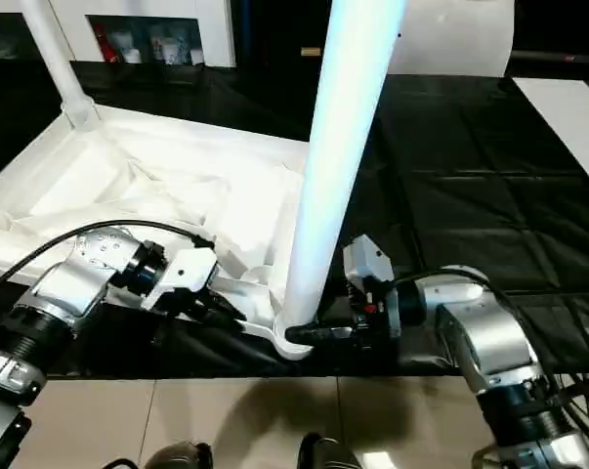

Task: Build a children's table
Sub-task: Rotate leg to tighten

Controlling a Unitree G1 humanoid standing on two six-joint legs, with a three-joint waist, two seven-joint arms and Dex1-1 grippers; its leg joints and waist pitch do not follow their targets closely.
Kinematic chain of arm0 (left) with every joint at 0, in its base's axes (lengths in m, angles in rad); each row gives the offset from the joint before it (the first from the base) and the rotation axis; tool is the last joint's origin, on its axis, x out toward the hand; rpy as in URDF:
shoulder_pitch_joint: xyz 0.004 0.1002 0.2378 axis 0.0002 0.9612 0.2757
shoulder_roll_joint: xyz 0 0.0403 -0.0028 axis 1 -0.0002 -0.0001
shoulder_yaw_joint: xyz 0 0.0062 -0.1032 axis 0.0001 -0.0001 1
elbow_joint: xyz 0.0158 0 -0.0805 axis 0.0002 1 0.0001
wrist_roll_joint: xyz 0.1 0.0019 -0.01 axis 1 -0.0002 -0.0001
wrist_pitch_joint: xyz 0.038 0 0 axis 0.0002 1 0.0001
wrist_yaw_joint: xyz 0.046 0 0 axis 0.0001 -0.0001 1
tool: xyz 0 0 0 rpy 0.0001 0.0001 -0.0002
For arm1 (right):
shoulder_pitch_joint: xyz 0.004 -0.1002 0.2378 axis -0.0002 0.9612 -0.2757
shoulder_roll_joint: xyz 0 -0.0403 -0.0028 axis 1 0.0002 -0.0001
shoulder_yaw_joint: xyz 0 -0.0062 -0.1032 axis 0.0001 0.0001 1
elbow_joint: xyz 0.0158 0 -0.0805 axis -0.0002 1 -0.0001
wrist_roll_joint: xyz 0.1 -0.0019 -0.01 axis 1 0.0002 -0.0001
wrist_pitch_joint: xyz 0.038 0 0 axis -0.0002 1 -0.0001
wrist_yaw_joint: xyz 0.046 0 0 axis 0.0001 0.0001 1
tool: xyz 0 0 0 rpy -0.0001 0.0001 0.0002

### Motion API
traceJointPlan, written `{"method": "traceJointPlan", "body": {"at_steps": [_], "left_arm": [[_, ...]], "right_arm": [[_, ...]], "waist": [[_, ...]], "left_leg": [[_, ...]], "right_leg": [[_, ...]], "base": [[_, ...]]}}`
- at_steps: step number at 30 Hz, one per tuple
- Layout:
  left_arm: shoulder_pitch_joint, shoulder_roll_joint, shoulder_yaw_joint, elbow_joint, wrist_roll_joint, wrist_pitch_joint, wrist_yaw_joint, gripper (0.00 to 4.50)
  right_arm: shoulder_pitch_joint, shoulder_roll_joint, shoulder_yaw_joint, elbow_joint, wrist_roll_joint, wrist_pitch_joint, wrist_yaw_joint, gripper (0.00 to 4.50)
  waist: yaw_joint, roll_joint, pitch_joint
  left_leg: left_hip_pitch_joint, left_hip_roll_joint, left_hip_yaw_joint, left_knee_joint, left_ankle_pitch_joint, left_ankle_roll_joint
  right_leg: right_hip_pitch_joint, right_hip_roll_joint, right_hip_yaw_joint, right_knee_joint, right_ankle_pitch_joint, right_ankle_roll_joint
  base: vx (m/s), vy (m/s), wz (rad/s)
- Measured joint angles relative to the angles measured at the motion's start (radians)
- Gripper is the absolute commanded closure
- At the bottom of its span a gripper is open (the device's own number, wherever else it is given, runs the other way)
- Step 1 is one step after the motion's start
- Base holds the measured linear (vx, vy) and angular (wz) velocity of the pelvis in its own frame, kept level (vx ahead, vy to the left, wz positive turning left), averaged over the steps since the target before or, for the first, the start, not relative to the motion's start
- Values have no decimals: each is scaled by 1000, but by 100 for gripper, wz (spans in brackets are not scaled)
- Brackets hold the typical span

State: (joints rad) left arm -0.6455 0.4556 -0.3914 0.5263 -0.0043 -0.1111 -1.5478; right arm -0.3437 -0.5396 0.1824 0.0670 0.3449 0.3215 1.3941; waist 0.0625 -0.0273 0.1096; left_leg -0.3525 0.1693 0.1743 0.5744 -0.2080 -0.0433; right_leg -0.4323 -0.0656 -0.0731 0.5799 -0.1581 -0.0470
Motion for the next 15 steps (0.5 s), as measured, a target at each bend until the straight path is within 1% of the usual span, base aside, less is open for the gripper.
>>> {"method": "traceJointPlan", "body": {"at_steps": [1, 4, 9, 10, 11, 13, 15], "left_arm": [[0, 0, -1, 0, 0, -2, -5, 450], [0, 0, -3, 2, 0, -6, -17, 450], [-1, -3, -5, 8, 0, -8, -17, 450], [-1, -7, -3, 11, 0, -3, -12, 450], [-1, -20, 0, 12, 0, 14, 0, 450], [2, -34, 3, 12, 0, 51, 23, 450], [4, -43, 11, 16, 9, 92, 64, 450]], "right_arm": [[-3, -4, 4, 1, 0, 0, 5, 205], [-4, -5, 12, 1, 2, 1, 13, 236], [-4, -5, 15, 1, 2, 2, 13, 245], [1, -6, 13, -4, 4, 8, 8, 246], [16, -6, 2, -19, 8, 25, -5, 246], [56, 12, -19, -49, 17, 50, -48, 246], [86, 34, -40, -70, 18, 73, -121, 246]], "waist": [[1, -1, 0], [5, -2, -1], [9, -2, -1], [11, -2, -1], [16, -2, -1], [25, -2, -1], [23, -1, -1]], "left_leg": [[0, 0, 0, 0, 0, 0], [0, 1, 0, 2, 0, 0], [0, 1, 0, 6, -1, -2], [0, 1, 0, 6, -1, -2], [0, 1, 0, 6, -1, -2], [1, 1, 0, 6, -1, -2], [11, 2, 0, 6, -1, -5]], "right_leg": [[0, 0, 0, 0, 0, 0], [0, 1, 0, 1, 0, 0], [0, 0, 0, 4, 0, 0], [0, 0, 1, 4, 0, 0], [1, 0, 1, 4, 0, 0], [6, 0, 1, 4, 0, 0], [15, 0, 1, 4, -4, 6]], "base": [[0, 0, 0], [0, 0, 0], [0, 0, 0], [0, 0, 0], [0, 0, 0], [0, 0, 0], [0, 0, 0]]}}
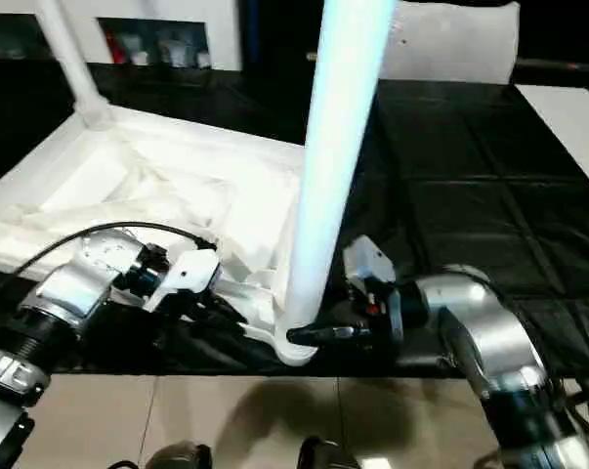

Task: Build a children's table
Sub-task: Rotate leg to tighten

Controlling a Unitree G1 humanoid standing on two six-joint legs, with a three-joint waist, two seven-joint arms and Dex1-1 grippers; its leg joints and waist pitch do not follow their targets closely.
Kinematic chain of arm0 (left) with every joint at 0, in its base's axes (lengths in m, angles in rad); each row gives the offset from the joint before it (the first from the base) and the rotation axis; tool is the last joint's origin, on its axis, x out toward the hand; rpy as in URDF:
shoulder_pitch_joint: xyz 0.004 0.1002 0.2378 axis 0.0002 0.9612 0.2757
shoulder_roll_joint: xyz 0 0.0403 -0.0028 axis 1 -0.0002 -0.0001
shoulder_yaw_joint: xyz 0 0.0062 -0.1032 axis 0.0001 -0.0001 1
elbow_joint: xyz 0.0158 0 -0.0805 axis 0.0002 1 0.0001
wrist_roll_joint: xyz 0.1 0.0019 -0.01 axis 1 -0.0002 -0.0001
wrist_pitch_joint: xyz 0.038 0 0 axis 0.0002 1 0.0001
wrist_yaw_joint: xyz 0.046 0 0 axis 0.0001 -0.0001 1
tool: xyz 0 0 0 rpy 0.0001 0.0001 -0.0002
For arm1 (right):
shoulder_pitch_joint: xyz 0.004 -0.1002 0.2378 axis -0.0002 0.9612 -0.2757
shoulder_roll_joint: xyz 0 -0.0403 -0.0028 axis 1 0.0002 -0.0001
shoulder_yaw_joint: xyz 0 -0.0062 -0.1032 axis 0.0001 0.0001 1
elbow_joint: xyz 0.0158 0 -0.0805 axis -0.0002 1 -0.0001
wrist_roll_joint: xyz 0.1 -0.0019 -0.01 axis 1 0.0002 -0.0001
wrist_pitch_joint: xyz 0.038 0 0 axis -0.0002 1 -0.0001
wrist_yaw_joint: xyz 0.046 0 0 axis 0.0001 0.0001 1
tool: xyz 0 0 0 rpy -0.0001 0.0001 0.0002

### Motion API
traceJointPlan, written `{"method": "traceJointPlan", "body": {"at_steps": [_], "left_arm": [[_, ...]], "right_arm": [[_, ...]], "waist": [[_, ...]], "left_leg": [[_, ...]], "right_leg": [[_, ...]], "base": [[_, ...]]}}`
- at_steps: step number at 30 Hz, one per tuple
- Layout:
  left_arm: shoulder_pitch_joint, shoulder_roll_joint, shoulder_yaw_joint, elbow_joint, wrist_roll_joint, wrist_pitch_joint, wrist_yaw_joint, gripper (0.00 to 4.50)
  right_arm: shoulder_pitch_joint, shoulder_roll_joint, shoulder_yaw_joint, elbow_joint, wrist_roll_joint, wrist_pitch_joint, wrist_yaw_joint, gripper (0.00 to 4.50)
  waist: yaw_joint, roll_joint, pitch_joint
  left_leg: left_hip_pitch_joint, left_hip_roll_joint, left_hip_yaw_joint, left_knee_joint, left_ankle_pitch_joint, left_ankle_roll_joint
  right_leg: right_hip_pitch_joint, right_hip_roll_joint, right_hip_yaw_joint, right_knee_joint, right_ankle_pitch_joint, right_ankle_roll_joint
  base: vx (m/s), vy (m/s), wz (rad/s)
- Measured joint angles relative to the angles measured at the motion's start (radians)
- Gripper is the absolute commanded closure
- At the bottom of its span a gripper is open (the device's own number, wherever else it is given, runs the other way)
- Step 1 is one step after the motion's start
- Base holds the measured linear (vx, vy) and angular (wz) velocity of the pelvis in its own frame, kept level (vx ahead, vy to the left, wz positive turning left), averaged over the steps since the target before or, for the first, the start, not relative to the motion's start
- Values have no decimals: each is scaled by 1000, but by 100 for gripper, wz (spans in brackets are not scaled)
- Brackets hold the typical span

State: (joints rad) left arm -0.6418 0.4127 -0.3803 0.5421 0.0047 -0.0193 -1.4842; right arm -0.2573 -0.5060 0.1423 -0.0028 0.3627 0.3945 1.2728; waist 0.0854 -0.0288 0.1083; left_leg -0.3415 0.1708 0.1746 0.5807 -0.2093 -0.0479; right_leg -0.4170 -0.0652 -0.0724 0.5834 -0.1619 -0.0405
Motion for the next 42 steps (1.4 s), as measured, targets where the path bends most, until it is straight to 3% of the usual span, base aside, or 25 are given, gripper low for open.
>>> {"method": "traceJointPlan", "body": {"at_steps": [3, 8, 10, 13, 14, 15, 17, 18, 19, 20, 21, 22, 24, 26, 31, 37, 42], "left_arm": [[-1, -33, 34, 20, 27, 66, 84, 450], [-15, -127, 74, 37, 62, 199, 294, 450], [-24, -174, 91, 44, 72, 263, 384, 450], [-42, -255, 130, 47, 82, 375, 540, 450], [-46, -278, 140, 47, 84, 402, 579, 450], [-47, -290, 147, 47, 84, 417, 602, 450], [-49, -318, 151, 47, 87, 440, 652, 450], [-51, -328, 158, 46, 90, 448, 671, 450], [-53, -343, 168, 45, 92, 462, 695, 450], [-56, -348, 177, 37, 90, 473, 702, 450], [-58, -352, 179, 29, 90, 479, 704, 450], [-57, -354, 177, 21, 90, 482, 709, 450], [-53, -350, 162, 2, 99, 484, 712, 450], [-45, -343, 155, -12, 100, 476, 711, 450], [-26, -288, 125, -45, 100, 421, 647, 450], [0, -190, 106, -59, 89, 281, 522, 450], [9, -88, 84, -49, 62, 142, 363, 450]], "right_arm": [[24, 51, -26, -18, -43, 10, -146, 246], [8, 206, -85, -24, -167, 84, -484, 254], [-12, 290, -117, -10, -199, 125, -633, 256], [-86, 397, -151, 60, -250, 146, -847, 257], [-102, 414, -156, 76, -258, 147, -896, 257], [-113, 429, -160, 88, -264, 146, -928, 257], [-131, 462, -178, 109, -289, 147, -980, 257], [-146, 474, -183, 122, -298, 147, -1003, 257], [-162, 484, -187, 133, -310, 150, -1026, 257], [-182, 490, -187, 142, -318, 151, -1037, 257], [-186, 491, -189, 142, -320, 145, -1042, 257], [-185, 491, -193, 142, -321, 139, -1044, 201], [-173, 490, -194, 142, -321, 115, -1042, 187], [-165, 490, -193, 140, -315, 93, -1020, 175], [-124, 435, -169, 113, -288, 46, -902, 125], [-65, 321, -129, 83, -249, -20, -705, 66], [-18, 173, -92, 75, -210, -51, -483, 46]], "waist": [[-18, 2, -1], [-68, 5, -3], [-89, 8, -3], [-124, 24, 5], [-135, 28, 9], [-137, 31, 13], [-131, 19, 18], [-131, 5, 21], [-123, -2, 26], [-109, 15, 27], [-102, 28, 24], [-101, 28, 22], [-106, 16, 22], [-108, 15, 23], [-109, 15, 23], [-104, 14, 23], [-85, 12, 22]], "left_leg": [[12, 0, 0, -4, -2, -6], [13, -1, -1, -3, -2, -6], [14, -1, -4, -3, -2, -6], [13, 0, -10, -1, -3, -5], [12, -1, -10, -2, -3, -5], [11, 0, -10, -4, -3, -5], [25, -5, 6, -7, -3, -5], [39, -14, 8, -5, -4, -5], [42, -19, 6, 17, -25, -8], [39, -27, -23, 31, -39, 4], [26, -28, -49, 19, -29, 2], [23, -27, -56, 15, -21, -4], [22, -27, -44, 12, -19, -4], [25, -28, -33, 12, -19, -3], [25, -27, -30, 2, -19, -3], [25, -25, -28, -6, -19, -4], [23, -16, -21, -11, -15, 1]], "right_leg": [[13, 0, 0, -8, -4, 7], [22, -2, -5, -32, -12, 19], [27, -11, -24, -48, -12, 19], [43, -22, -55, -79, -14, 18], [45, -27, -64, -80, -22, 20], [49, -28, -62, -64, -33, 19], [37, -28, -34, -12, -68, 7], [24, -28, -18, -8, -73, 16], [19, -30, -25, -12, -71, 21], [23, -32, -49, -24, -72, 24], [22, -29, -59, -30, -71, 26], [22, -27, -59, -33, -70, 27], [19, -25, -45, -36, -43, 1], [19, -27, -39, -37, -31, -4], [14, -27, -39, -39, -28, -2], [12, -26, -39, -38, 6, -2], [6, -24, -38, -24, 11, -3]], "base": [[-17, 6, 0], [-45, 31, -4], [-62, 88, -11], [-47, 84, -9], [-58, 67, -4], [-74, 19, 6], [-37, 9, 3], [0, 0, 0], [60, -61, 4], [143, 21, -39], [143, 21, -39], [107, 51, -34], [0, 0, 0], [0, 0, 0], [0, 0, 0], [0, 0, 0], [43, -40, 10]]}}
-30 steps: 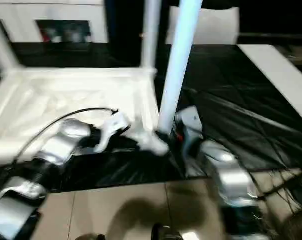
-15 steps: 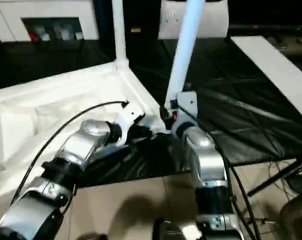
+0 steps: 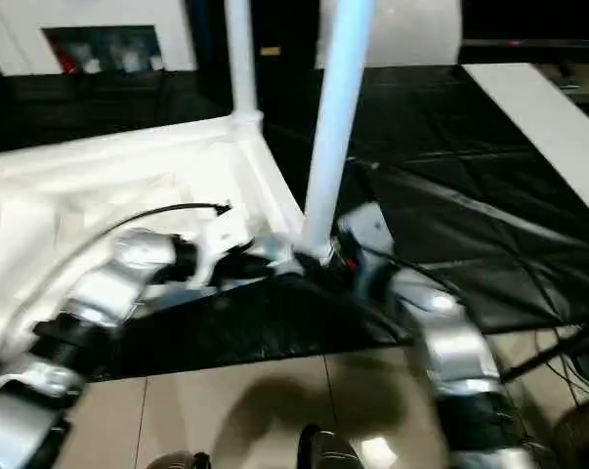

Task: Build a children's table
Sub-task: Rotate leg to tighten

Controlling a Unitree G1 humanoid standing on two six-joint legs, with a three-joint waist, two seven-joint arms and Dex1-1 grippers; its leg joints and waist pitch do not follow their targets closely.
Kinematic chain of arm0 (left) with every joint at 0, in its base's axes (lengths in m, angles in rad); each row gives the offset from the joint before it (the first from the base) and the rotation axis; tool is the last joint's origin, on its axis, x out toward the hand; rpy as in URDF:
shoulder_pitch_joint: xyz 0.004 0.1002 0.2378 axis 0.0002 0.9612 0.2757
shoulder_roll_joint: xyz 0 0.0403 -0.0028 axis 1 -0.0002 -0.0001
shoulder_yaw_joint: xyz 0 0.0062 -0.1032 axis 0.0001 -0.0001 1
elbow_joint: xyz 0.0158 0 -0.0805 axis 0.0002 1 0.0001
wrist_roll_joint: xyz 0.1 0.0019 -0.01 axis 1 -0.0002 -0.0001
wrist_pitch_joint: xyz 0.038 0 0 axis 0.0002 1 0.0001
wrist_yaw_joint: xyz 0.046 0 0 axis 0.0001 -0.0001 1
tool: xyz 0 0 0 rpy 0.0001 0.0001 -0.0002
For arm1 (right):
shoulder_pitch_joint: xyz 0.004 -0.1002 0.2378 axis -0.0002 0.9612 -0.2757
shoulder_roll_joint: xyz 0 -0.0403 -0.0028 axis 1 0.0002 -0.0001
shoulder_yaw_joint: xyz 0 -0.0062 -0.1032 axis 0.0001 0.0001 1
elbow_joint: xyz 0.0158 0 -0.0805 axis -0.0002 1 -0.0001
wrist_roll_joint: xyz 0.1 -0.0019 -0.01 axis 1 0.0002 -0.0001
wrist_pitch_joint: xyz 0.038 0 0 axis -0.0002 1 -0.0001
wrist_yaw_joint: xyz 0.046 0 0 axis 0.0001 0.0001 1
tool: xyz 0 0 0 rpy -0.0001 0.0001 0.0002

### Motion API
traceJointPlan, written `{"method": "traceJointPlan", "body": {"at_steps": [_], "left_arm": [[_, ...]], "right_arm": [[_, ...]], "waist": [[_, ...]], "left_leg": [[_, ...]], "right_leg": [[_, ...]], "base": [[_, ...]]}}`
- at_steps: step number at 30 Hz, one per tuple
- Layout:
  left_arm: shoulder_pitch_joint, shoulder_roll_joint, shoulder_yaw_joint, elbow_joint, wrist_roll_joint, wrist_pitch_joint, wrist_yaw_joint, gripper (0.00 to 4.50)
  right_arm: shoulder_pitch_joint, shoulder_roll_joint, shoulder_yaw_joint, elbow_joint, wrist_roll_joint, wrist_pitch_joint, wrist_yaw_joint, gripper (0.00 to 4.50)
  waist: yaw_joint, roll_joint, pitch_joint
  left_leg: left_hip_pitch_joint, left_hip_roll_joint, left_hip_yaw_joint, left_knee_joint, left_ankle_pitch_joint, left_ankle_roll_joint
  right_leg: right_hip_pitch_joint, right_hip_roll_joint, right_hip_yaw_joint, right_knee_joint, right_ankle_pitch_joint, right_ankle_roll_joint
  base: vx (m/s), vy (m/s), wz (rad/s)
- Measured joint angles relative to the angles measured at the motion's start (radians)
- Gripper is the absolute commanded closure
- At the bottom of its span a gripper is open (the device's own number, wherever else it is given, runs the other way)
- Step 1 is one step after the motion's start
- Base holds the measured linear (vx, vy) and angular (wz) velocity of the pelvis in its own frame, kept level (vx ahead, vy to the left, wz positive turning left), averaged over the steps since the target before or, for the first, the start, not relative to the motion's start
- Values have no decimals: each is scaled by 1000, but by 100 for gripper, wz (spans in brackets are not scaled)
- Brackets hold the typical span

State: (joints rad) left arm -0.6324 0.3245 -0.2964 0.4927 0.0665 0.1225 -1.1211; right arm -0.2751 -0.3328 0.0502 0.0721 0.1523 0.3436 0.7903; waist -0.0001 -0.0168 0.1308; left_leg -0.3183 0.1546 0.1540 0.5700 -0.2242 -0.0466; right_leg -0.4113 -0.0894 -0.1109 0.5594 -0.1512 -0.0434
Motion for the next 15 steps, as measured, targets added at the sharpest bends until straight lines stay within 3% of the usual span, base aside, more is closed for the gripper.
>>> {"method": "traceJointPlan", "body": {"at_steps": [6, 10, 15], "left_arm": [[-17, 46, -14, 19, -31, -91, -151, 450], [-26, 68, -25, 41, -48, -125, -231, 450], [-28, 77, -49, 49, -52, -158, -305, 450]], "right_arm": [[-11, -99, 36, -4, 47, -44, 199, 46], [-20, -144, 57, 2, 80, -60, 316, 46], [-39, -154, 81, 11, 116, -69, 430, 82]], "waist": [[24, 0, -2], [34, -1, -2], [44, -3, -3]], "left_leg": [[-18, 2, 3, 2, -3, 1], [-22, 6, 3, 9, -7, 8], [-23, 7, 2, 18, -7, 7]], "right_leg": [[-25, -1, 1, 21, -3, -9], [-26, 1, -2, 22, -5, -12], [-23, 0, -2, 24, -4, -13]], "base": [[52, -26, 5], [0, 0, 0], [0, 0, 0]]}}
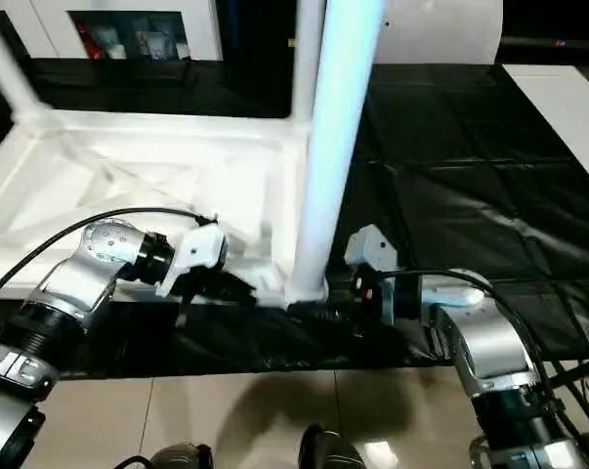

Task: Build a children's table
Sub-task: Rotate leg to tighten

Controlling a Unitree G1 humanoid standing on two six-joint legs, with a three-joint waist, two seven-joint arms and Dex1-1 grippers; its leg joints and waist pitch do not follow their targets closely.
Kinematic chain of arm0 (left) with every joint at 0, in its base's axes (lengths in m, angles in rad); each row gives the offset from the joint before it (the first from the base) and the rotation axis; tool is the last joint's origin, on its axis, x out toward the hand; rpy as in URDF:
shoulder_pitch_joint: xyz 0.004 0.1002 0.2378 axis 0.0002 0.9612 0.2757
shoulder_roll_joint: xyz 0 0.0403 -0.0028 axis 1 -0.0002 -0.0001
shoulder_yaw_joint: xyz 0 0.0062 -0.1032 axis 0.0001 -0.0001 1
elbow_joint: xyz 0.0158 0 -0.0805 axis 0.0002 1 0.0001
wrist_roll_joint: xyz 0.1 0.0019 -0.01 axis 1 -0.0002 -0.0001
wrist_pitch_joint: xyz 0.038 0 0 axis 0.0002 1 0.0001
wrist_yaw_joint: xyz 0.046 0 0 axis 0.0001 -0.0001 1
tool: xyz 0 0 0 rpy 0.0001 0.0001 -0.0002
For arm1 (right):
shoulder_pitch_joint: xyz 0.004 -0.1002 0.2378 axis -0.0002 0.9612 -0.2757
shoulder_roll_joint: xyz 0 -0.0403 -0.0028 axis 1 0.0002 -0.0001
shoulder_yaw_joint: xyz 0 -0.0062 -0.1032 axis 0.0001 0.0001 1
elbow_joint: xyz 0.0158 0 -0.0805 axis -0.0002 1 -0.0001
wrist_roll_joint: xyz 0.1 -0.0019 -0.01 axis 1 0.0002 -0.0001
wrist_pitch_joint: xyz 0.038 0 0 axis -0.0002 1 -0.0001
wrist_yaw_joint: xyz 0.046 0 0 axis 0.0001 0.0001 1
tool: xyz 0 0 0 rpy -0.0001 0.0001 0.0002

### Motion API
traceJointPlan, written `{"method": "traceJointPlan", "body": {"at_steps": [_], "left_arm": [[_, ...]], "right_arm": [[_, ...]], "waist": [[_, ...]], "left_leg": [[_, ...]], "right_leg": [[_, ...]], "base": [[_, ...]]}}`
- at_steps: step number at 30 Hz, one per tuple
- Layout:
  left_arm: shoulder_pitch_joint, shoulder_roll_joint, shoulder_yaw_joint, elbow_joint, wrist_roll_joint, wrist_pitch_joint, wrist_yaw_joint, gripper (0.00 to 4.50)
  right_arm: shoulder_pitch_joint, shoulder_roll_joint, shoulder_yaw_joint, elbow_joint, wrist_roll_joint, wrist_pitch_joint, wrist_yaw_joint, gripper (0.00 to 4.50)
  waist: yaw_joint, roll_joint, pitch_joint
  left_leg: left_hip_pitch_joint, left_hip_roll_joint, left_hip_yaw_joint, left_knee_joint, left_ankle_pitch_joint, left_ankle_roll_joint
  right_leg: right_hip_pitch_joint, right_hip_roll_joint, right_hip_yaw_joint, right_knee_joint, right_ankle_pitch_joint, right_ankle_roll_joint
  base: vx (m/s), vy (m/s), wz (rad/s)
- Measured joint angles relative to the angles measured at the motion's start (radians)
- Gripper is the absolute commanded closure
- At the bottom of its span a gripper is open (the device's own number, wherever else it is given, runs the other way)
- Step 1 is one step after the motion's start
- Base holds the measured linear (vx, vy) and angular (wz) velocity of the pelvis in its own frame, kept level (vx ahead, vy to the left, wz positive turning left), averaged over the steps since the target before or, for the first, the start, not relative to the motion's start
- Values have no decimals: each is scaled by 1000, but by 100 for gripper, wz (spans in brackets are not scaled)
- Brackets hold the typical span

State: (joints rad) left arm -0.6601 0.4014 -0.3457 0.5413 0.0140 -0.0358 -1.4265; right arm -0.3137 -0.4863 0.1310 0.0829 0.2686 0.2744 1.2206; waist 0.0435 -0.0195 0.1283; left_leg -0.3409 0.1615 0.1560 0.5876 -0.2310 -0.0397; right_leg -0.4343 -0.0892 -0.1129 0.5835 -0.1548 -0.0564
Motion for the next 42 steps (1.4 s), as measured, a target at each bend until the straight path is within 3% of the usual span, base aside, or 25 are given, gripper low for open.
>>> {"method": "traceJointPlan", "body": {"at_steps": [5, 18, 27, 31, 33, 35, 37, 39, 41, 42], "left_arm": [[-6, 10, -21, 9, -1, -33, -53, 450], [-19, 14, -32, 38, -4, -83, -99, 450], [-20, 11, -32, 53, -10, -96, -99, 450], [-20, -6, -25, 58, -10, -56, -75, 450], [-21, -9, -20, 62, -7, -25, -48, 450], [-20, -27, 2, 63, 7, 62, 9, 450], [-20, -46, 24, 64, 24, 138, 73, 450], [-19, -79, 37, 65, 34, 201, 149, 450], [-23, -156, 73, 80, 53, 277, 294, 450], [-28, -185, 79, 88, 55, 301, 343, 450]], "right_arm": [[-13, -24, 25, 15, 21, -2, 75, 118], [-69, -51, 51, 48, 42, 4, 172, 237], [-71, -53, 54, 48, 42, 10, 172, 249], [-31, -31, 30, 7, 51, 60, 110, 249], [-13, -9, 19, -8, 51, 81, 54, 249], [11, 33, 0, -35, 23, 113, -61, 249], [11, 75, -9, -47, -15, 144, -172, 249], [9, 127, -33, -49, -54, 186, -294, 250], [-6, 233, -91, -33, -107, 243, -489, 253], [-13, 263, -105, -28, -123, 258, -559, 253]], "waist": [[4, -7, -2], [17, -8, -3], [18, -8, -3], [20, -8, -5], [16, -8, -5], [10, -6, -6], [-7, -5, -6], [-31, 4, -9], [-64, 22, -11], [-72, 28, -9]], "left_leg": [[0, 0, 1, 3, -1, -2], [-1, 0, 1, 4, 0, -3], [-1, 0, 1, 4, 0, -3], [0, 0, 1, 5, 0, -3], [4, 1, 1, 5, 2, -7], [15, 3, 1, 2, 4, -17], [26, 5, 1, 0, 5, -27], [27, 11, -5, 0, 5, -27], [27, 23, -14, 0, 4, -27], [22, 26, -15, 0, 4, -27]], "right_leg": [[1, -1, 1, 0, 3, 2], [1, -1, 0, 0, 4, 1], [1, -1, 0, 0, 4, 1], [3, -1, 0, 0, 4, 2], [7, -1, 0, -1, 3, 7], [20, 0, -3, -7, 2, 10], [32, -1, -8, -13, -2, 17], [45, -1, -31, -42, -4, 20], [68, -2, -67, -81, -6, 23], [73, -3, -68, -73, -19, 33]], "base": [[0, 0, 0], [0, 0, 0], [0, 0, 0], [0, 0, 0], [0, 0, 0], [0, 0, 0], [-51, 5, 3], [-55, 44, -6], [-48, 69, -6], [-100, 63, -2]]}}
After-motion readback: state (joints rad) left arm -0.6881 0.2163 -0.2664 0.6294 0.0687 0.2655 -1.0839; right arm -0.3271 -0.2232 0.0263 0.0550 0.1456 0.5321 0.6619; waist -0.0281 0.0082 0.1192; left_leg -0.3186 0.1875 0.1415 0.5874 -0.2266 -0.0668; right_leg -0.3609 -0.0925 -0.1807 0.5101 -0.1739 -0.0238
